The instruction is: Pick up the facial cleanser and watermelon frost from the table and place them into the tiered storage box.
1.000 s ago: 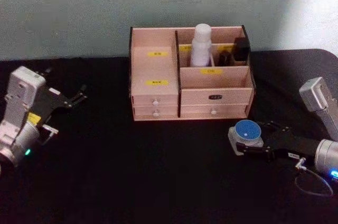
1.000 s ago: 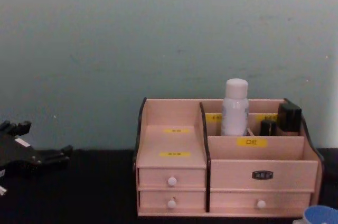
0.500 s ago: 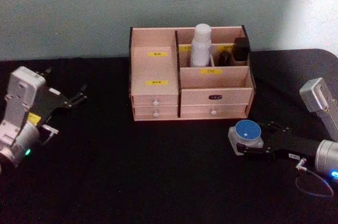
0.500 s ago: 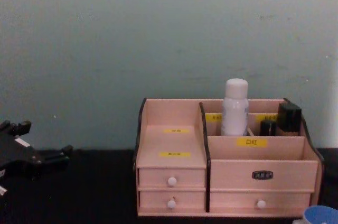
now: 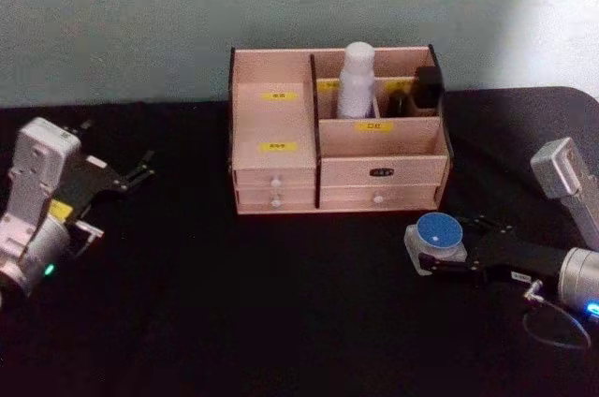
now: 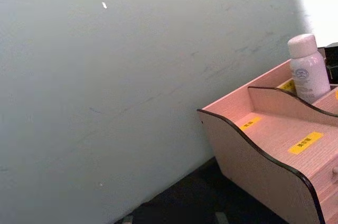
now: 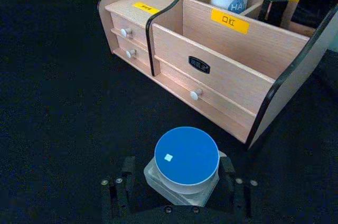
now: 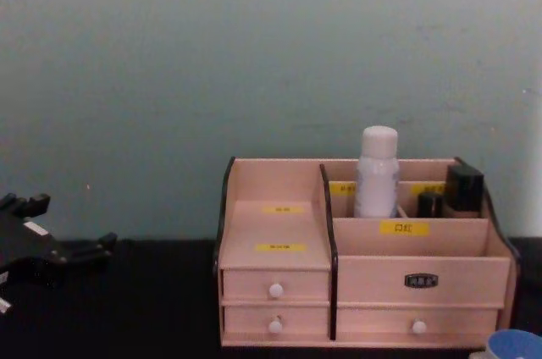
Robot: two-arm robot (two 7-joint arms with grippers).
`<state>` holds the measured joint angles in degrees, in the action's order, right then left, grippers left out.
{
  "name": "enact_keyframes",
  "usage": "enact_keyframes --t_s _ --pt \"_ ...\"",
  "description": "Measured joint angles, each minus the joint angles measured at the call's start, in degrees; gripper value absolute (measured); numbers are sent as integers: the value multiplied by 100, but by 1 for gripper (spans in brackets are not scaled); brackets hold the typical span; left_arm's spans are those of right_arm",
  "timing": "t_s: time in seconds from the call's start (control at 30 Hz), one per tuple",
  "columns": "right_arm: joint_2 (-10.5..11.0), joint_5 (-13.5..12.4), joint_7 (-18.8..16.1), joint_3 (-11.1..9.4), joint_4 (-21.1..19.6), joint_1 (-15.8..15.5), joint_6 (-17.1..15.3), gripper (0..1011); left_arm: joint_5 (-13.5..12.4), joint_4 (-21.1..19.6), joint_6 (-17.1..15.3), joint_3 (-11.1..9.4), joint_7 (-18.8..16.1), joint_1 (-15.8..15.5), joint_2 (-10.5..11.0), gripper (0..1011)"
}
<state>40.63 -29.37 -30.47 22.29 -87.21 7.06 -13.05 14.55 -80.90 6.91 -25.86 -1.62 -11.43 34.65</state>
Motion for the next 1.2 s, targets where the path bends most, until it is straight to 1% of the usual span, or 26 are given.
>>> enact_keyframes --t_s 0.17,0.23,0.27,0.3,0.37,0.43,0.5,0.53,0.63,1.2 --pt "0 0 0 0 1 2 2 1004 0 0 0 0 0 0 0 1001" --pt "0 0 0 0 1 3 2 969 0 0 0 0 0 0 0 1001" --pt "0 0 0 0 1 3 3 930 0 0 0 0 0 0 0 1001" --pt "0 0 0 0 1 3 3 930 0 0 0 0 0 0 0 1001" --pt "0 0 0 0 1 3 3 886 0 0 0 0 0 0 0 1001" --pt "0 0 0 0 1 3 3 818 0 0 0 0 0 0 0 1001" --pt "0 0 0 0 1 3 3 787 0 0 0 0 0 0 0 1001" --pt "0 0 0 0 1 3 3 735 0 0 0 0 0 0 0 1001" --pt "0 0 0 0 1 3 3 692 0 0 0 0 0 0 0 1001" --pt "4 11 -12 10 -1 4 20 689 0 0 0 0 0 0 0 1001"
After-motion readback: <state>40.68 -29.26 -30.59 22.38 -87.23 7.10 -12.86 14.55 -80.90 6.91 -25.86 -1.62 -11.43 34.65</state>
